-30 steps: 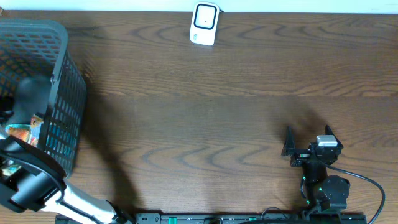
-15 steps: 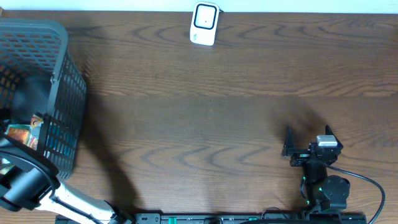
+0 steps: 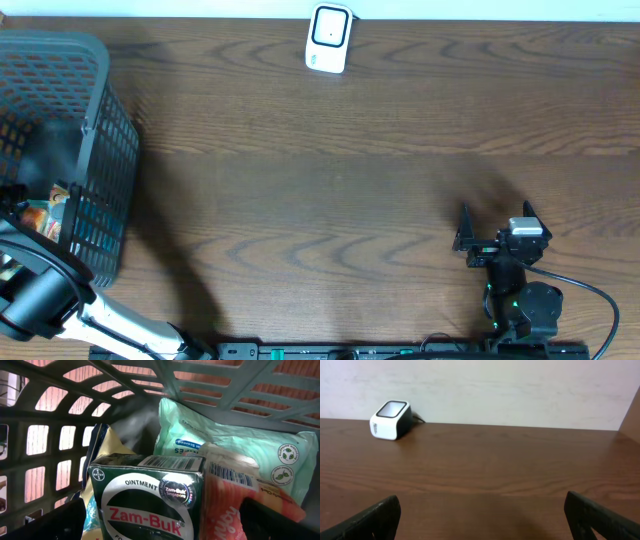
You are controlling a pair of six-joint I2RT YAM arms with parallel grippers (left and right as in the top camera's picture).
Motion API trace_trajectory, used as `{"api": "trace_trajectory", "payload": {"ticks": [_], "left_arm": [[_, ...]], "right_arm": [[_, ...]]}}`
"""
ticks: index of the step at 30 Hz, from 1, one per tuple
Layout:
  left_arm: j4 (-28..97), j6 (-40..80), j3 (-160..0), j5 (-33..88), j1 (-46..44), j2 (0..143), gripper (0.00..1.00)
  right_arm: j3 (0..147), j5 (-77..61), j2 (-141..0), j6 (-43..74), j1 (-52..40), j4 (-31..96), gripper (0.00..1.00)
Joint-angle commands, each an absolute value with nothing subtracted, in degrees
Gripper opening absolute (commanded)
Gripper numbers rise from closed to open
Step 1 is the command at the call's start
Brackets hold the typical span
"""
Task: Scan the item barcode
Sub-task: 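Grasp the green Zam-Buk box with the left gripper and lift it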
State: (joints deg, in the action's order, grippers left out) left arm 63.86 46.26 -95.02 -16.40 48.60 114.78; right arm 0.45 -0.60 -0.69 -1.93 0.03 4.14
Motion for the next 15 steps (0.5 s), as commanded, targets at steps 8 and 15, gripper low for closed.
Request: {"api": "trace_trajectory", "payload": {"ticks": [8,15], "left_arm": [[62.7,44.6,-93.86,-16.99,49.43,115.83,0.98],[63.31,43.31,-93.67,-16.71,49.32,115.83,0.98]], "right_arm": [[0.32,-0.58,-0.34,-2.22,-0.51,4.34,0.99],[0.32,-0.58,-0.34,-2.22,-0.51,4.34,0.99]]}}
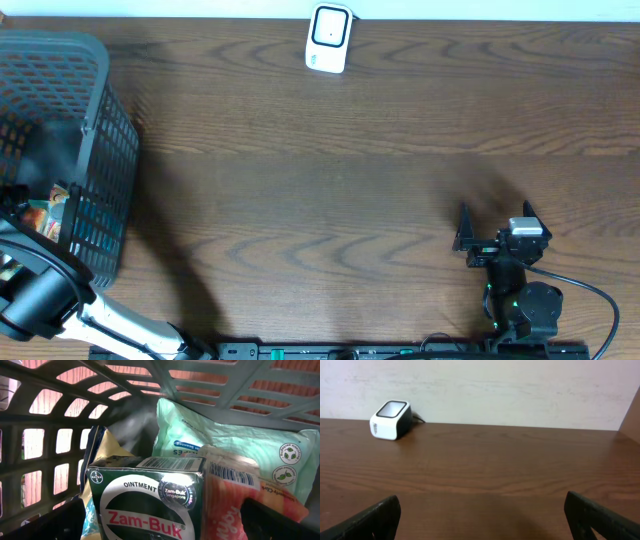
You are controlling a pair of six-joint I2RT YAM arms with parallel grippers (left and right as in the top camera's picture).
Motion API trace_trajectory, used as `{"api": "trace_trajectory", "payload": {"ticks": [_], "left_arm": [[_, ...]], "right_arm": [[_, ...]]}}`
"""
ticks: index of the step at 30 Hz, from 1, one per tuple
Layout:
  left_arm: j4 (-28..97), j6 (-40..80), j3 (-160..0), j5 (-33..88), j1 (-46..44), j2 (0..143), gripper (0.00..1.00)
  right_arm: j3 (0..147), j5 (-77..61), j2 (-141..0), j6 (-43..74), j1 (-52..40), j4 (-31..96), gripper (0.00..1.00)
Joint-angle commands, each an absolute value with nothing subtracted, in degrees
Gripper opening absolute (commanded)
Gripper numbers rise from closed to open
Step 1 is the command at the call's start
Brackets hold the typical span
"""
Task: Scan the item barcode
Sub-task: 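Grasp the green Zam-Buk box with the left gripper and lift it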
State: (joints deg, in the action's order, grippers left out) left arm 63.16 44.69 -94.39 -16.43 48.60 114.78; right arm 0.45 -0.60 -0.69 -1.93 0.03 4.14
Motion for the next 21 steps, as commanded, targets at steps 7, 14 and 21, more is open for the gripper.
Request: {"api": "trace_trajectory", "payload": {"ticks": [7,14,21], "left_arm": [[59.86,43.11,-89.38,-13.54,49.32,115.83,0.98],[58.54,38.39,-88.66,-13.54,49.32,115.31,0.89],[58.59,37.95,-89.27,-13.5,49.32,111.37,0.66]], "right_arm": [[0.32,-0.58,-0.34,-2.22,-0.51,4.32,0.99],[0.32,-0.58,-0.34,-2.22,-0.51,4.34,0.99],[0.32,-0.58,-0.34,-2.22,-0.51,4.34,0.99]]}}
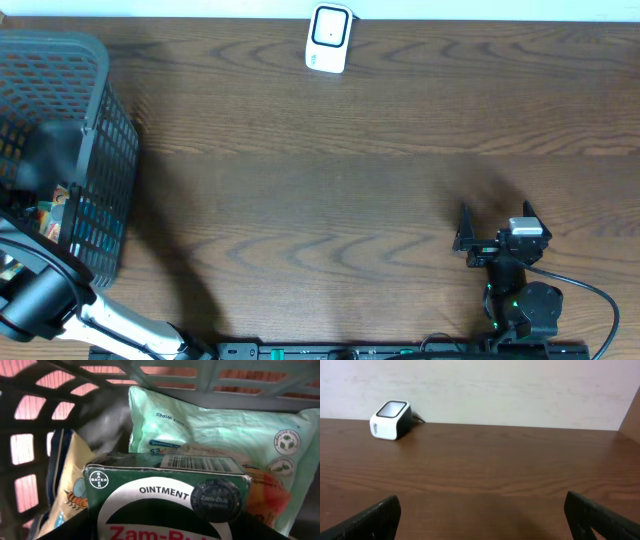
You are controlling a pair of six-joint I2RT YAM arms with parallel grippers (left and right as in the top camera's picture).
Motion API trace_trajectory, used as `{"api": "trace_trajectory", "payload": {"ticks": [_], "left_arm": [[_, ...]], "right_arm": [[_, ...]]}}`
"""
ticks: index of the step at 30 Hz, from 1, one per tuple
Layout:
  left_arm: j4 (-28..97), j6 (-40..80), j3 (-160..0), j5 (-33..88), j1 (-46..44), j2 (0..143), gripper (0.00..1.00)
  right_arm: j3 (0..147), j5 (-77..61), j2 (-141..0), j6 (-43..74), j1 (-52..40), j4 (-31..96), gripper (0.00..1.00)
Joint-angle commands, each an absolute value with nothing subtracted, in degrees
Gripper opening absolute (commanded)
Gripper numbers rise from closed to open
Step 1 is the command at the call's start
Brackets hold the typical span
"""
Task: Scan the item barcode
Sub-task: 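Grasp the green Zam-Buk box with the left gripper and lift it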
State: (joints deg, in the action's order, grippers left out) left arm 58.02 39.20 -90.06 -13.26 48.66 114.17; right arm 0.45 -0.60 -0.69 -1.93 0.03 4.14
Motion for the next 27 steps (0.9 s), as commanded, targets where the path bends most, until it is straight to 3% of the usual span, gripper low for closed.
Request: {"api": "trace_trajectory", "payload": {"ticks": [1,12,18,27], "left_arm": [[58.59,37.95,-89.27,-13.39,49.32,110.48,0.66],[54.59,38.2,-89.27,0.73,49.32,93.97,0.66],[48.93,38.46,-89.27,14.83,49.32,82.85,0.66],[35.05,49.98,-89.27,34.57,42.35,71.53,0.66]], "right_arm": [[0.32,-0.58,-0.34,-2.22,-0.51,4.32,0.99],[0.32,-0.58,-0.34,-2.22,-0.51,4.32,0.99],[0.32,-0.58,-0.34,-2.22,-0.51,4.34,0.99],[0.32,-0.58,-0.34,-2.22,-0.51,4.32,0.99]]}}
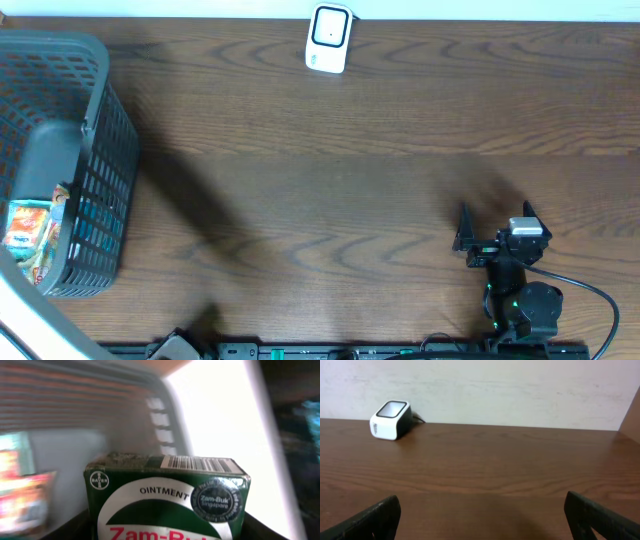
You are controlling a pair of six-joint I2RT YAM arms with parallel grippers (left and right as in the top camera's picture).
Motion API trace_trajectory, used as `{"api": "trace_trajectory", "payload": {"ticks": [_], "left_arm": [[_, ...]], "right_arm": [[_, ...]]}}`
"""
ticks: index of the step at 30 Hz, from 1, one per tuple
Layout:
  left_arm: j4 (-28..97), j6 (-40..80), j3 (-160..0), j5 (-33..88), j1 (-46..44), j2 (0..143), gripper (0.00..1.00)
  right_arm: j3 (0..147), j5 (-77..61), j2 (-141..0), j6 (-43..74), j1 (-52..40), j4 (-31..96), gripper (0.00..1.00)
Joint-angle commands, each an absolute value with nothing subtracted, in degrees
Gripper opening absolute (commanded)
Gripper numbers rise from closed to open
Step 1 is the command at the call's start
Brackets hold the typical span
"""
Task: Scan the item barcode
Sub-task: 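Grasp the green Zam-Buk box with the left gripper and lift it, then carry the box with the left gripper to the white scanner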
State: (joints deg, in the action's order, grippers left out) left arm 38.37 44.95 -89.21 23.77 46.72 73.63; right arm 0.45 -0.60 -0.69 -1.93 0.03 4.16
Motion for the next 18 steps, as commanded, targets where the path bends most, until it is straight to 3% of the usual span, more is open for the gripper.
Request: {"api": "trace_trajectory", "payload": {"ticks": [1,6,11,18], "left_arm": [[33.26,50.76,-89.27,35.33,40.01,71.07,0.66],[25.91,51.77,-89.27,34.3,24.32,71.44,0.66],[22.98,50.57,-89.27,25.28,6.09,76.01,0.66],[19.92,40.34,-89.27,12.78,-13.69,88.4,0.66]], "right_arm": [[0.32,-0.58,-0.34,-2.22,-0.51,4.34,0.99],[0.32,-0.58,-0.34,-2.22,-0.51,4.34,0.99],[0.32,-0.58,-0.34,-2.22,-0.51,4.34,0.99],[0.32,-0.58,-0.36,-2.22,-0.51,4.34,0.99]]}}
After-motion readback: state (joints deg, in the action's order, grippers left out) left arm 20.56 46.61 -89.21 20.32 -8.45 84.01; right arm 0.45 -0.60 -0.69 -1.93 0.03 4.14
